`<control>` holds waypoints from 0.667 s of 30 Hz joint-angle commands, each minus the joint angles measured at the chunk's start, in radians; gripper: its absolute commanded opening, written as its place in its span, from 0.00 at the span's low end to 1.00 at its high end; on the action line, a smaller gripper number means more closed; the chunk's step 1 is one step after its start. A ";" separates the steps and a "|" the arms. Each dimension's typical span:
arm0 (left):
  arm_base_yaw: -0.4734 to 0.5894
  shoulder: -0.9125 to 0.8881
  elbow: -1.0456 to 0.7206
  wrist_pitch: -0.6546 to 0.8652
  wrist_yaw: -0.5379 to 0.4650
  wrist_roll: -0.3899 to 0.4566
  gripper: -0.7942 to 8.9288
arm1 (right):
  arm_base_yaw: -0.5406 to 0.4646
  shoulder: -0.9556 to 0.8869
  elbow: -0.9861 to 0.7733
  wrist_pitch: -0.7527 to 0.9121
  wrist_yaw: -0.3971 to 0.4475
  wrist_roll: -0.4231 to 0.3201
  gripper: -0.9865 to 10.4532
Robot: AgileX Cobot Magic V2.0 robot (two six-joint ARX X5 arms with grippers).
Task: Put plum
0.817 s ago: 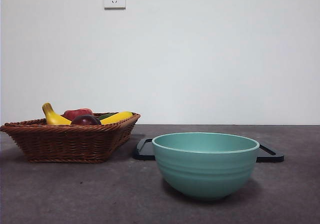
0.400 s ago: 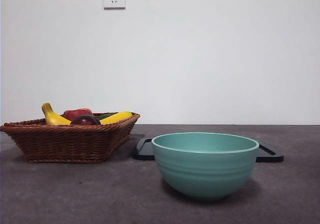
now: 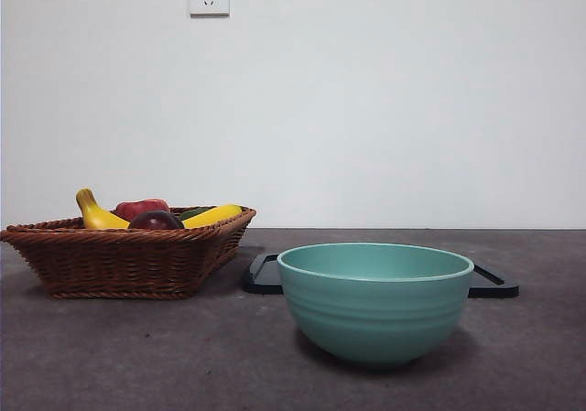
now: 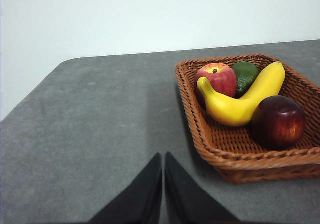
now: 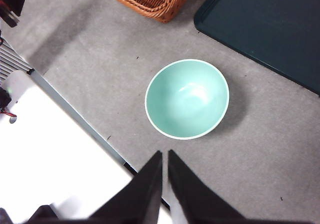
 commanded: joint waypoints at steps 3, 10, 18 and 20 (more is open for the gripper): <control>0.002 -0.002 -0.021 -0.053 -0.003 -0.002 0.09 | 0.007 0.006 0.016 0.010 -0.003 -0.005 0.09; 0.002 -0.002 -0.021 -0.052 -0.003 -0.002 0.09 | 0.007 0.006 0.016 0.010 -0.003 -0.005 0.09; 0.002 -0.002 -0.021 -0.052 -0.003 -0.002 0.09 | 0.007 0.006 0.016 0.010 -0.003 -0.005 0.09; 0.002 -0.002 -0.021 -0.052 -0.003 -0.002 0.09 | 0.007 0.006 0.016 0.010 -0.003 -0.005 0.09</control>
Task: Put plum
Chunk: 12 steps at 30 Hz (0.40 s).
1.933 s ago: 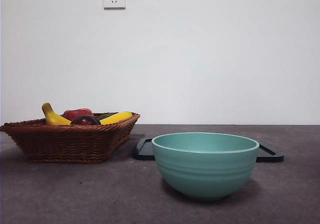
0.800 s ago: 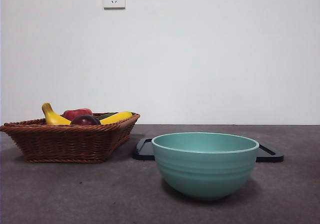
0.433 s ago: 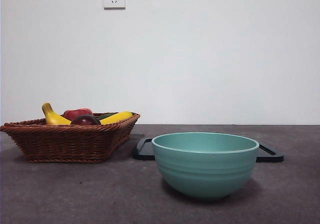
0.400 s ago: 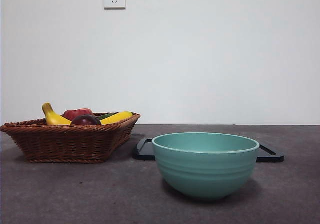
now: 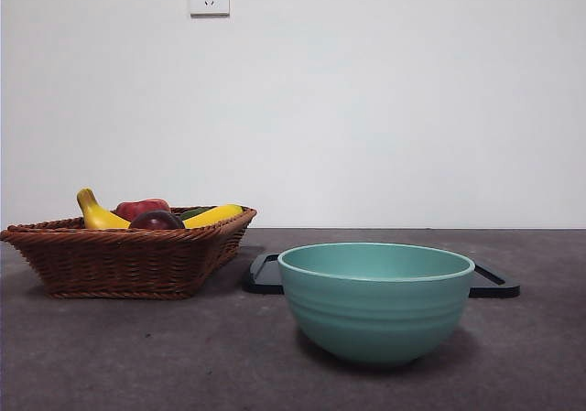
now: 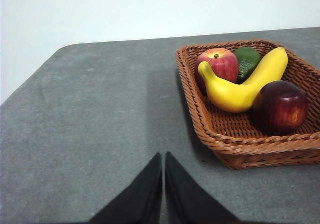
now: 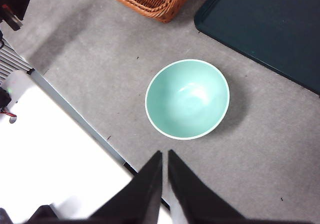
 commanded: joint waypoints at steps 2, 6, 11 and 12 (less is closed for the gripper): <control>0.002 -0.002 -0.021 -0.009 -0.002 -0.002 0.09 | 0.007 0.006 0.017 0.010 -0.003 -0.005 0.09; 0.002 -0.002 -0.021 -0.009 -0.002 -0.002 0.09 | 0.007 0.006 0.017 0.010 -0.003 -0.005 0.09; 0.002 -0.002 -0.021 -0.009 -0.002 -0.002 0.09 | 0.007 0.006 0.017 0.009 -0.003 -0.005 0.09; 0.002 -0.002 -0.021 -0.009 -0.002 -0.002 0.09 | 0.007 0.006 0.017 0.010 -0.003 -0.012 0.09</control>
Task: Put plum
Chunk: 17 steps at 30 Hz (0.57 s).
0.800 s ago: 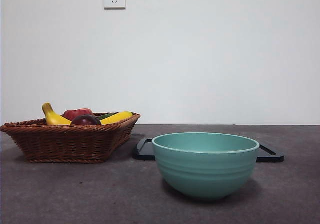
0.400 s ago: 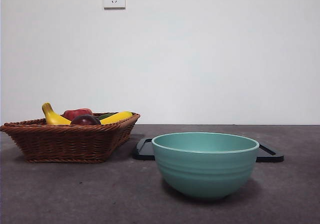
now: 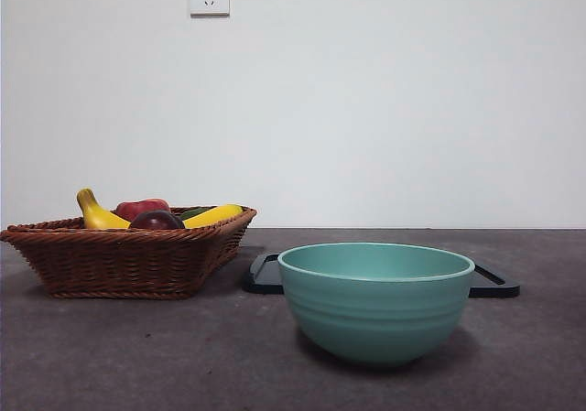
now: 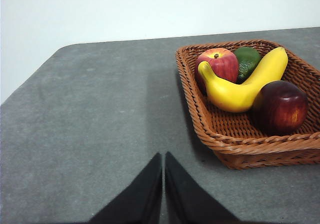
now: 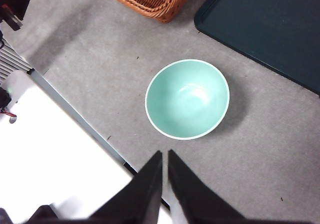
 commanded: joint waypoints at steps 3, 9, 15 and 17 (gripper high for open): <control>0.002 -0.002 -0.021 -0.009 -0.002 -0.002 0.09 | 0.000 -0.001 0.016 0.025 0.029 -0.057 0.09; 0.002 -0.002 -0.021 -0.009 -0.002 -0.002 0.09 | -0.171 -0.087 -0.029 0.203 0.106 -0.122 0.09; 0.002 -0.002 -0.021 -0.009 -0.002 -0.002 0.09 | -0.478 -0.267 -0.246 0.490 0.122 -0.126 0.09; 0.002 -0.002 -0.021 -0.009 -0.002 -0.002 0.09 | -0.558 -0.330 -0.341 0.580 0.124 -0.138 0.09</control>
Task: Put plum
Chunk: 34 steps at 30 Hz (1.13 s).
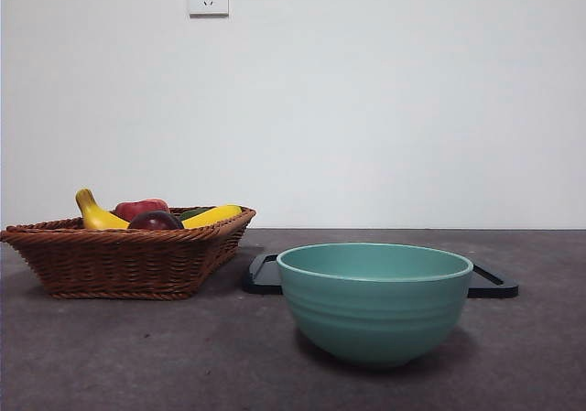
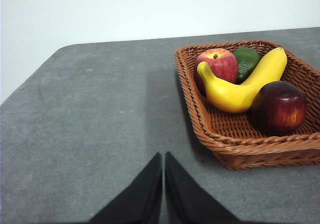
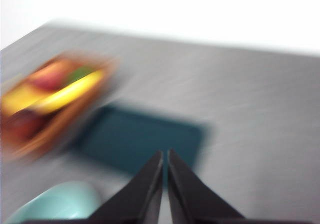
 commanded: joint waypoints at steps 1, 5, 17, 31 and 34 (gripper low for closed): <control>0.002 -0.002 -0.021 -0.009 -0.002 -0.002 0.09 | -0.095 -0.070 -0.117 0.119 0.004 -0.029 0.09; 0.002 -0.002 -0.021 -0.009 -0.002 -0.002 0.09 | -0.177 -0.192 -0.299 0.270 0.004 -0.050 0.09; 0.002 -0.002 -0.021 -0.009 -0.002 -0.002 0.09 | -0.211 -0.432 -0.645 0.463 0.005 -0.057 0.09; 0.002 -0.002 -0.021 -0.009 -0.002 -0.002 0.09 | -0.210 -0.491 -0.768 0.434 0.028 -0.039 0.09; 0.002 -0.002 -0.021 -0.009 -0.002 -0.002 0.09 | -0.210 -0.491 -0.768 0.397 0.028 -0.037 0.09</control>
